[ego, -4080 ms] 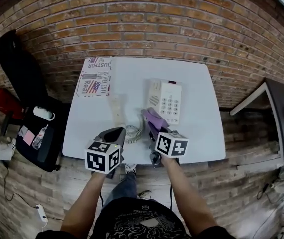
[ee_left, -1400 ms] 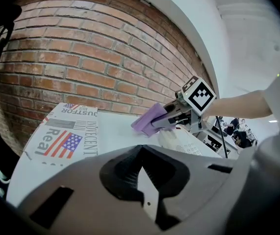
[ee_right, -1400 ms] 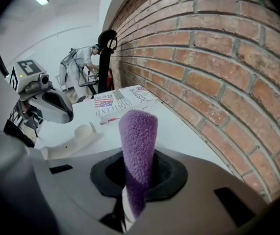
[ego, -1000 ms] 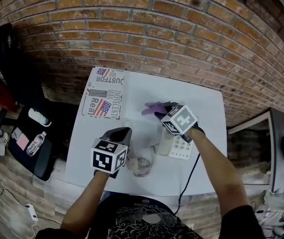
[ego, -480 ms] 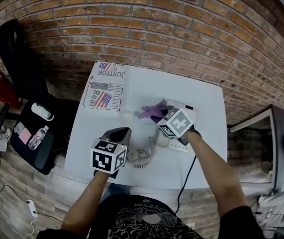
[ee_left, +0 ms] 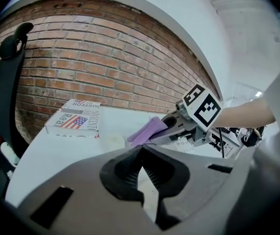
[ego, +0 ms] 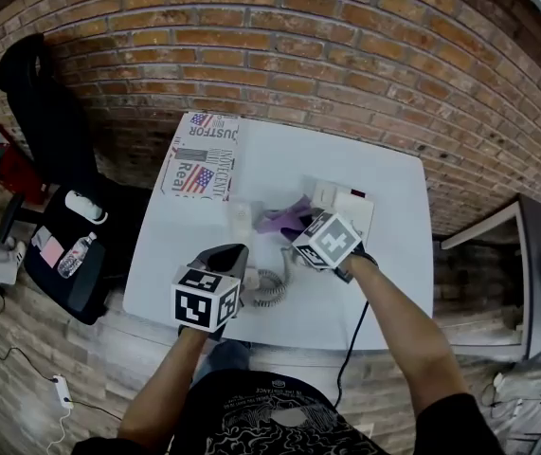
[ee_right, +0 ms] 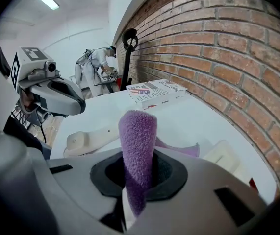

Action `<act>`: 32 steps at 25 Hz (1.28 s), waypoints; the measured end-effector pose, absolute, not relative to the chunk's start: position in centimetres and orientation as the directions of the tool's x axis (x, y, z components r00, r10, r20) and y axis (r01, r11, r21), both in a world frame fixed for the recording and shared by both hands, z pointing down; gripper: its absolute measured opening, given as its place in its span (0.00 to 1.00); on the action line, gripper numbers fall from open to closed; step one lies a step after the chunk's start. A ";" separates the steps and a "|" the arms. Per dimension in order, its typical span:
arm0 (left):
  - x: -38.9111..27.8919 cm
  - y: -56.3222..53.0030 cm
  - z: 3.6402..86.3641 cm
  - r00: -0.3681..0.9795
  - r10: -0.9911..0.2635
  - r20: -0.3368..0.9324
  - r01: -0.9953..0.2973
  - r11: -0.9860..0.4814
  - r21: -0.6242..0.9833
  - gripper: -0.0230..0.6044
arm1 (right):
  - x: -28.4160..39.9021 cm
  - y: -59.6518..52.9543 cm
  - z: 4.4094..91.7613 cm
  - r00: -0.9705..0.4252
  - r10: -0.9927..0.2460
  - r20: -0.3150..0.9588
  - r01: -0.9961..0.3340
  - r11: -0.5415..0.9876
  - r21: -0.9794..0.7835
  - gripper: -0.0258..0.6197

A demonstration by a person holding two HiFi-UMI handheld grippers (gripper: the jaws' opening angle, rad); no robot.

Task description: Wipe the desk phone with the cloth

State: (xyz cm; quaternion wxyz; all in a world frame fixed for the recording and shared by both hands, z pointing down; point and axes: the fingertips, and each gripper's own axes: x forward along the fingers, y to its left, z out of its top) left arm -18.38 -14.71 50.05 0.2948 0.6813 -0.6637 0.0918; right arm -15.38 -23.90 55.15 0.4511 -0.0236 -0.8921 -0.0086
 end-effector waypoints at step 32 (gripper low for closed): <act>-13.4 -10.7 47.4 0.092 -0.872 0.482 -0.979 0.010 0.204 0.05 | -9.4 -18.9 49.8 -0.821 -0.099 0.563 -0.215 0.966 -0.144 0.11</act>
